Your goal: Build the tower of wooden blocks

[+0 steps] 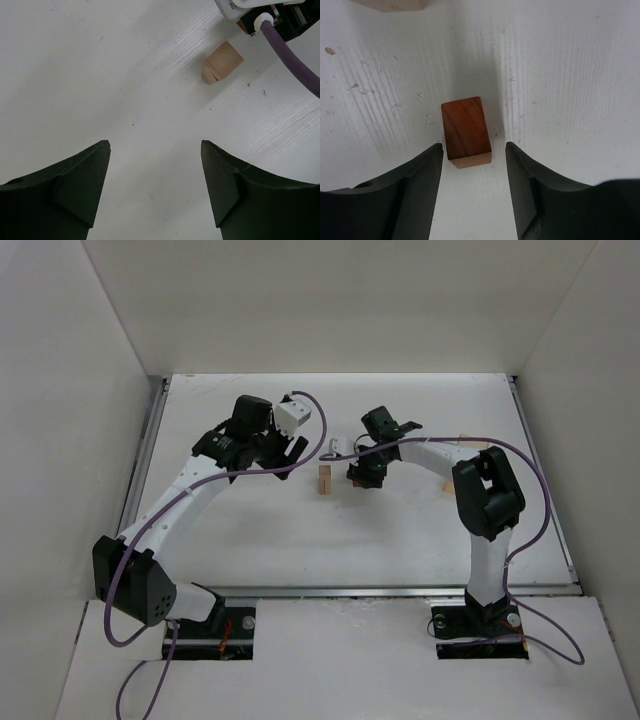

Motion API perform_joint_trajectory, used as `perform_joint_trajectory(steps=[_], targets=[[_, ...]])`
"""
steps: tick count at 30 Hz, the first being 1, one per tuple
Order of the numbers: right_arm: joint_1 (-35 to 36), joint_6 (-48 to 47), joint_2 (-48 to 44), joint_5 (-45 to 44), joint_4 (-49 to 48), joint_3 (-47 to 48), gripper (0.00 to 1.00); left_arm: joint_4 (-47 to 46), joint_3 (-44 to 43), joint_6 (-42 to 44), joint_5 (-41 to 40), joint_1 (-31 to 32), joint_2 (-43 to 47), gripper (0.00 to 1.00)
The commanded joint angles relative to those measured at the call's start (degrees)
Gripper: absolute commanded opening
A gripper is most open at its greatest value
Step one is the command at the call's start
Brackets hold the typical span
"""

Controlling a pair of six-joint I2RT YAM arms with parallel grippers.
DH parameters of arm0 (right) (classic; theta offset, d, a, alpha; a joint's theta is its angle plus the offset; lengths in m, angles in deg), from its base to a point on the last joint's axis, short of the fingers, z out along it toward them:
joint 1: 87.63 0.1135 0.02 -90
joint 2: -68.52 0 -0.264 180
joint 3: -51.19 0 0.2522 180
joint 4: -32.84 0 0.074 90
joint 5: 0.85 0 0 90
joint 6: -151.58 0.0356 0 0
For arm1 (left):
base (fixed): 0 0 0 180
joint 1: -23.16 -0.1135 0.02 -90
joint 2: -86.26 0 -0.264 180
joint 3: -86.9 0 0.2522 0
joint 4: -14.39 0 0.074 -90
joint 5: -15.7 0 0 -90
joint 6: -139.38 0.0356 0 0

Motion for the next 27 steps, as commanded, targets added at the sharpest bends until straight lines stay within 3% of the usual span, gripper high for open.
perform_joint_trajectory(steps=[1, 7, 10, 15, 19, 25, 27], targets=[[0.78, 1.68, -0.50, -0.03, -3.12, 1.29, 0.59, -1.63, -1.78, -0.16, -0.29, -0.14, 0.89, 0.71], [0.78, 2.91, 0.03, -0.55, -3.12, 1.29, 0.42, -1.63, -1.78, 0.37, -0.29, -0.14, 0.89, 0.71], [0.78, 3.44, -0.50, -0.55, -3.12, 1.29, 0.24, -1.63, -1.26, 0.37, -0.29, -0.14, 0.89, 0.71], [0.78, 5.45, -2.69, -1.69, -2.51, 1.29, 0.05, -1.63, -1.25, -0.15, -0.29, -0.14, 0.89, 0.71], [-0.10, 7.39, -5.68, -2.40, 0.03, 3.91, 0.00, -1.63, -0.11, -0.68, -0.82, -0.14, 0.89, 0.71], [-2.03, 6.00, -9.11, -4.86, 9.09, 14.35, 0.00, -1.63, 2.44, -5.60, -9.60, -0.14, 0.89, 0.71], [-2.03, 5.46, -11.22, -1.98, 11.45, 17.09, 0.00, -2.94, 4.89, -7.88, -12.06, -0.14, 1.42, 0.69]])
